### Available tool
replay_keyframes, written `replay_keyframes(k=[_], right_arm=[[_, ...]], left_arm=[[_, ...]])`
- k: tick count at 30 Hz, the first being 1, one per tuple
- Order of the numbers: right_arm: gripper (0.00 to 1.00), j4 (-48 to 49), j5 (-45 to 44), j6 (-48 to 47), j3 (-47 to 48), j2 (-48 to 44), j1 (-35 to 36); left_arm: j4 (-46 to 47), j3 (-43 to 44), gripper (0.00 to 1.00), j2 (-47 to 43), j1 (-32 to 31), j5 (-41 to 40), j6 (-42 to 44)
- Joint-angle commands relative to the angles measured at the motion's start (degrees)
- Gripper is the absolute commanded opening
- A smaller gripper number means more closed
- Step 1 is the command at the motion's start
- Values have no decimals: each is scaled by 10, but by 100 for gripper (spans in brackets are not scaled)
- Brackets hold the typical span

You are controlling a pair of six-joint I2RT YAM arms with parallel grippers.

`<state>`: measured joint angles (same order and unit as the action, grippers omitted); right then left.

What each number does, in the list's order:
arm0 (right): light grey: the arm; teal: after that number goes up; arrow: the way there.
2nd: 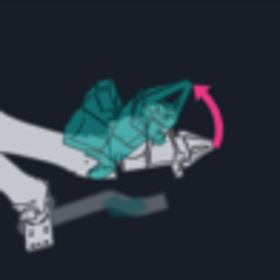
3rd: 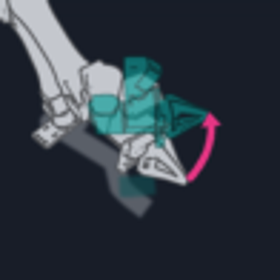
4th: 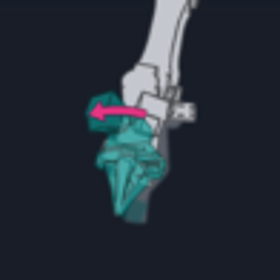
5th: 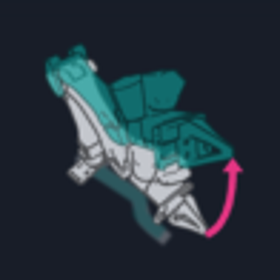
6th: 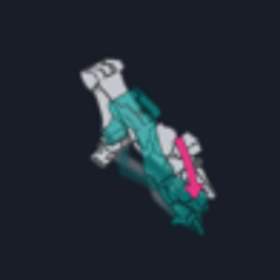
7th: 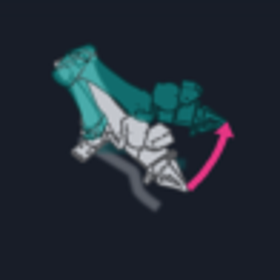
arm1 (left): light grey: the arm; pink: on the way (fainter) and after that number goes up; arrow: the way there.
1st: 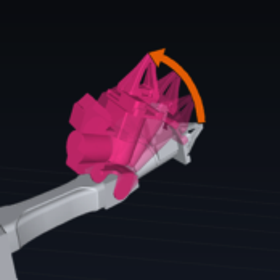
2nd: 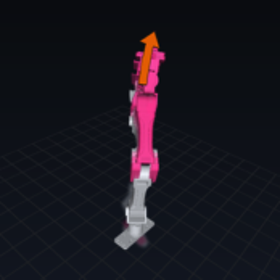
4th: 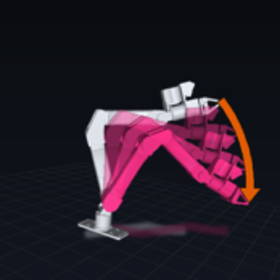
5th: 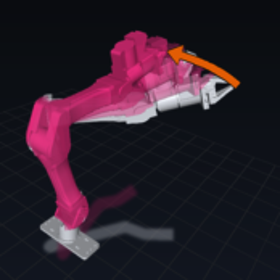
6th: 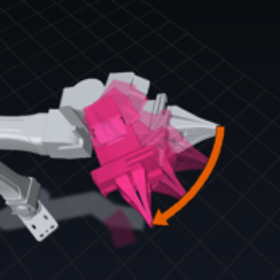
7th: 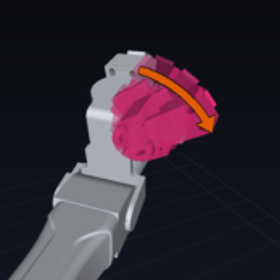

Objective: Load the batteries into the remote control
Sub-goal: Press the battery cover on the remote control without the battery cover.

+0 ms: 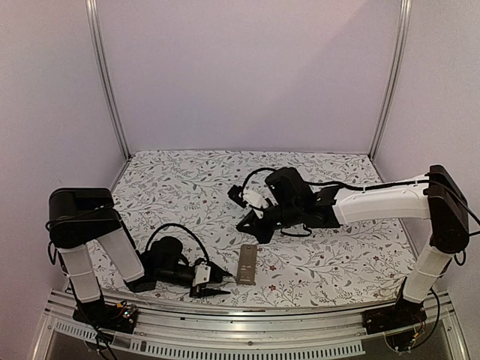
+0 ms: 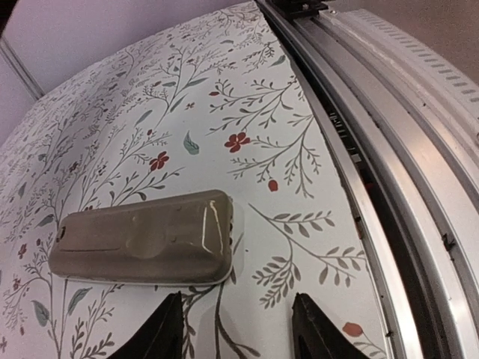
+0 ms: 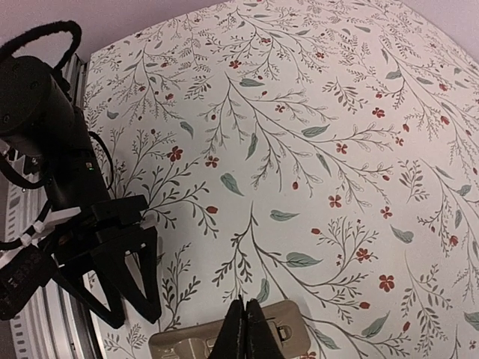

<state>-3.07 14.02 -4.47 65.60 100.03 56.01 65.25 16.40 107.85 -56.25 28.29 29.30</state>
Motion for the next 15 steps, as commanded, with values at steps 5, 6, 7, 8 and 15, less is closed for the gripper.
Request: replay_keyframes(k=[5,6,7,8,15], right_arm=[[0,-4,-14,41,-39,5,19],[0,9,-12,42,-49,10,19],[0,20,-7,45,-58,18,19],[0,26,-1,59,-66,26,19],[0,52,29,92,-100,119,9]], left_arm=[[3,-16,50,-19,-12,-18,-9],[2,-16,50,-19,-12,-18,-10],[2,-16,49,-18,-13,-18,-10],[2,-15,50,-17,-13,-19,-9],[1,-10,50,-10,-12,-18,-10]])
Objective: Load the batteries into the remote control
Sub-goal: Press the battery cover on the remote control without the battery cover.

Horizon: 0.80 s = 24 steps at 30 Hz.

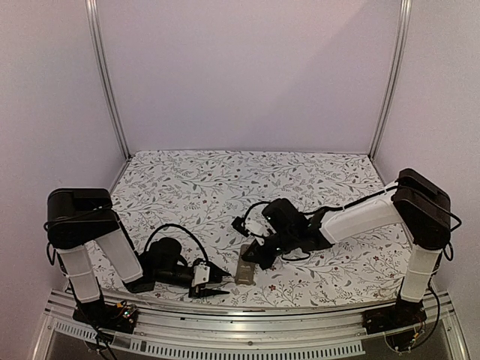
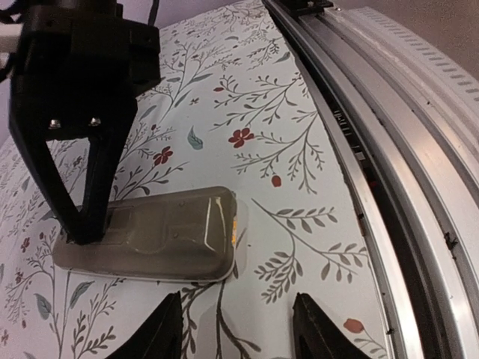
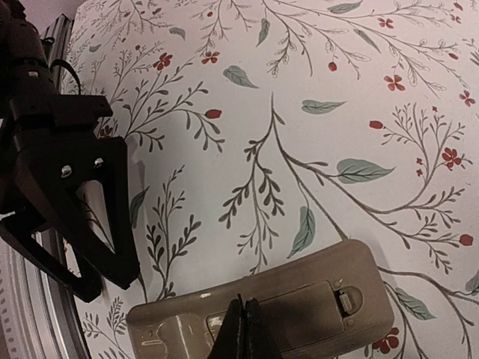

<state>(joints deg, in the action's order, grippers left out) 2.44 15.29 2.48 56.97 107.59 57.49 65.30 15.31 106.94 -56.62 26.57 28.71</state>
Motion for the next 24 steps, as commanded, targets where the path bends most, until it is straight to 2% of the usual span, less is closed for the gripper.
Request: replay_keyframes(k=[1,5,11,12,14,15,17,18,20,24], right_arm=[[0,-7,15,21,-14,49,-6],[0,-23,2,14,-13,19,-7],[0,-75,-23,-12,54,-46,-7],[3,-81,-29,-12,66,-52,-7],[15,-98,-46,-7,87,-62,-8],[30,-110,-63,4,98,-65,-8],[71,-148,-112,35,124,-66,-9],[84,-174,-138,69,139,-63,-10],[98,-218,-175,132,157,-57,-7],[99,-290,-249,292,156,-56,29]], left_arm=[[1,2,50,-1,-8,-1,-4],[-1,3,50,-1,-7,1,-3],[0,1,50,-6,-9,3,-5],[0,0,50,-7,-9,3,-5],[-1,-2,50,-12,-9,-2,-5],[-1,-3,50,-15,-9,-7,-6],[1,-6,50,-26,-9,-32,-23],[2,-7,51,-34,-9,-53,-40],[-6,-9,55,-55,-8,-111,-83],[-56,-20,60,-119,-8,-210,-105]])
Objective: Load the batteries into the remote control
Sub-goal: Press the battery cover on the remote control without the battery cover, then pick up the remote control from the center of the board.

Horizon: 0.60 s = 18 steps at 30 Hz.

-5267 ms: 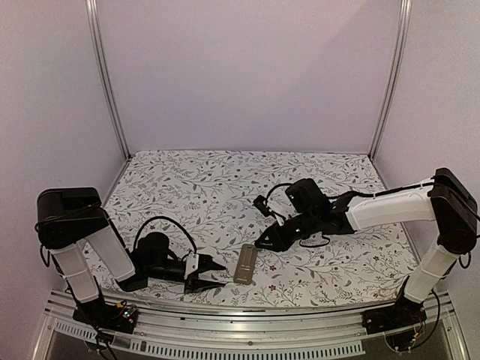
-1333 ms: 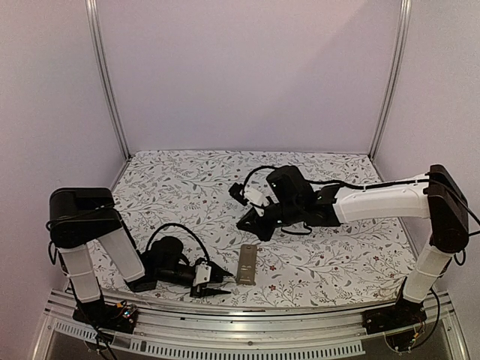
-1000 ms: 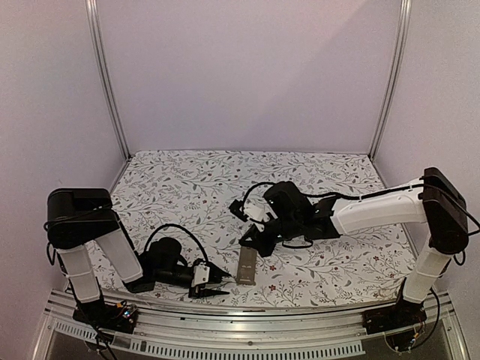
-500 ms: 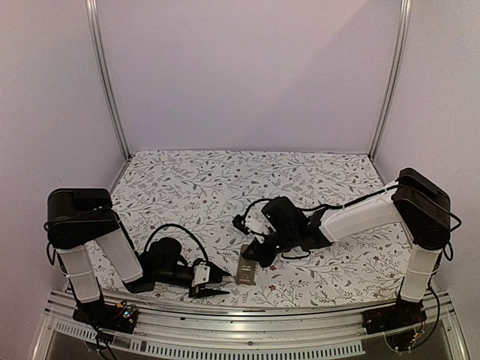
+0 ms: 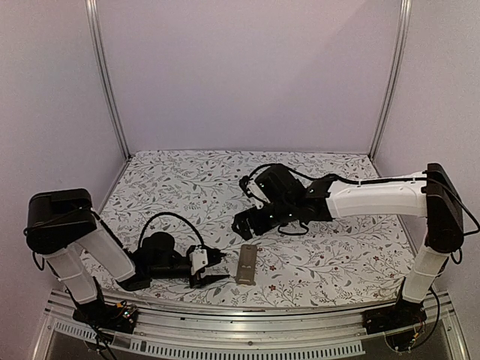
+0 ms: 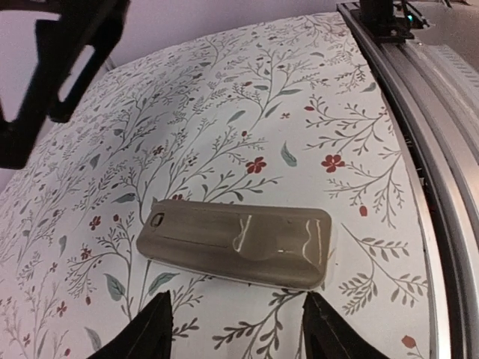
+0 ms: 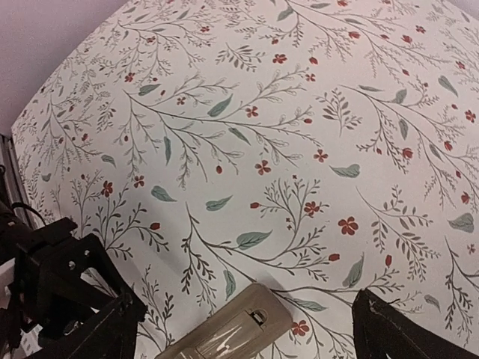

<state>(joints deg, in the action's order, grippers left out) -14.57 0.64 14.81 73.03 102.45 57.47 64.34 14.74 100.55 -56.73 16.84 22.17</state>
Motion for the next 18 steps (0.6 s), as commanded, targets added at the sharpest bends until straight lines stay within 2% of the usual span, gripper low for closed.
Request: replay_keyframes(k=[1,4,7,11,18], right_arm=[[99,-133,-116,216,-8,-7,40],[99,-170,-123,318,-4,6,73],[99,-210,-126,363,41,51,108],[99,-276,-128,397,120,119,131],[97,-286,-88,436,139,191,131]], left_arm=[[-56,-24,61,-84,-7,-133,-35],[-106,-32,68,-149,-4,-192,-32],[-188,-16,72,-199,6,-233,-55],[-271,13,73,-243,16,-233,-102],[-264,7,73,-269,26,-230,-86]])
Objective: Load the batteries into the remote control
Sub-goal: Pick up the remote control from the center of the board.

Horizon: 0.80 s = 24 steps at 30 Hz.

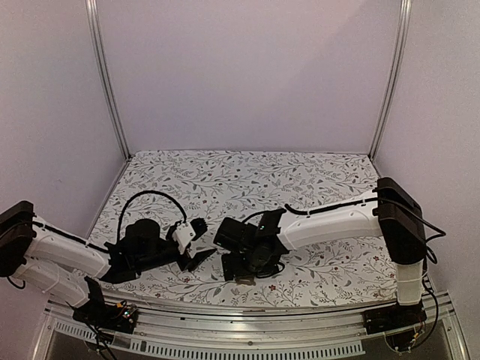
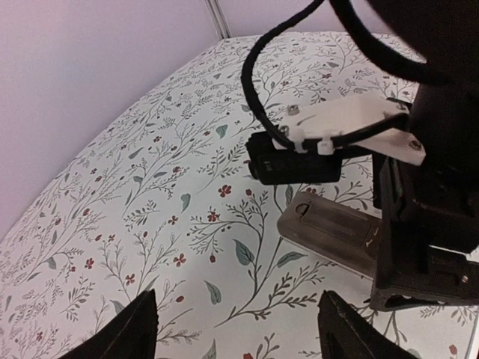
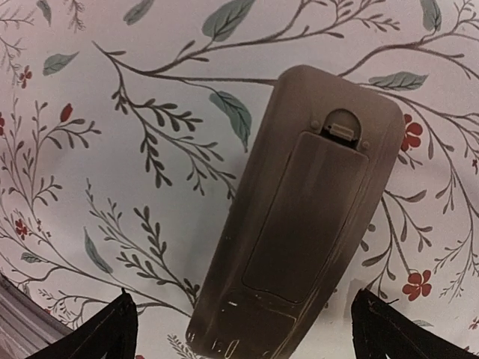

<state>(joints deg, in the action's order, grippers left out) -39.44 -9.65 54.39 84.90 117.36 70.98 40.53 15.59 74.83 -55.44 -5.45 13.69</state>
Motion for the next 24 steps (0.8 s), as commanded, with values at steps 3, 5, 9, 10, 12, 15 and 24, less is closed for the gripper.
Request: replay_keyframes(k=[3,5,9,10,12,15,24], right_arm=[[92,-46,22,39,30,65,-1],[79,-47,25,38,24,68,-1],[43,-46,11,22,18,51,-2],[39,-39,10,11,19,42,-3],[33,-14,19,-37,15,24,-9],[27,39,65,-111,-15,-17,-26],[17,206,269,-276,-102,-142,-64]], left_arm=[[-16,-4,73,-22,26,-3,4],[-8,-7,73,-28,38,2,6],[8,-20,73,-42,49,30,24],[11,-21,73,-44,50,44,36],[14,-23,73,-50,53,88,70],[-4,-25,72,-64,58,197,214],[-70,-28,74,-100,74,264,525]])
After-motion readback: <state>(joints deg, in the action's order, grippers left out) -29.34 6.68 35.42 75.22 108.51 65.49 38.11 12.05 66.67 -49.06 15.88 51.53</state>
